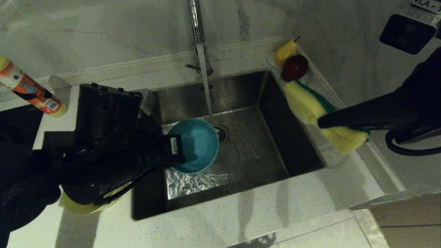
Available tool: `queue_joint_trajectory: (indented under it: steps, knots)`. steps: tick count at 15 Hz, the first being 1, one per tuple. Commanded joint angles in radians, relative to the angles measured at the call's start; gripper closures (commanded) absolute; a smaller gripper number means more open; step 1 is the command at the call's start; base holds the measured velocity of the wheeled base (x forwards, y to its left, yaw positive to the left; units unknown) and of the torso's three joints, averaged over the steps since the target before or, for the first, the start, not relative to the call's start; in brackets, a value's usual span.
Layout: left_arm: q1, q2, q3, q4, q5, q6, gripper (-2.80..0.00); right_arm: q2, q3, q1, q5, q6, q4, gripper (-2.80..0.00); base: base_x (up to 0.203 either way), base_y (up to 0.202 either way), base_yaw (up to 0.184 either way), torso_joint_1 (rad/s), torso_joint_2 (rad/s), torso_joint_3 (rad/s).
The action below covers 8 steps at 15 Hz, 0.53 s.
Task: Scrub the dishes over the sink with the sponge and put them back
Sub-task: Rinse the bowl
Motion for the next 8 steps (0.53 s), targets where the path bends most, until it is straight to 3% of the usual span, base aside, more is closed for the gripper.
queue_joint_trajectory:
  steps: [1, 8]
  knots:
    - [0.036, 0.112, -0.054, 0.003, 0.001, -0.025, 0.0, -0.009, 0.029, -0.021, 0.014, 0.0, 0.002, 0.0, 0.0, 0.0, 0.0, 0.0, 0.0, 0.0]
    - [0.117, 0.261, -0.192, 0.002, 0.0, -0.115, 0.0, -0.002, 0.079, -0.033, 0.034, 0.004, -0.074, 0.0, 0.0, 0.0, 0.0, 0.0, 0.0, 0.0]
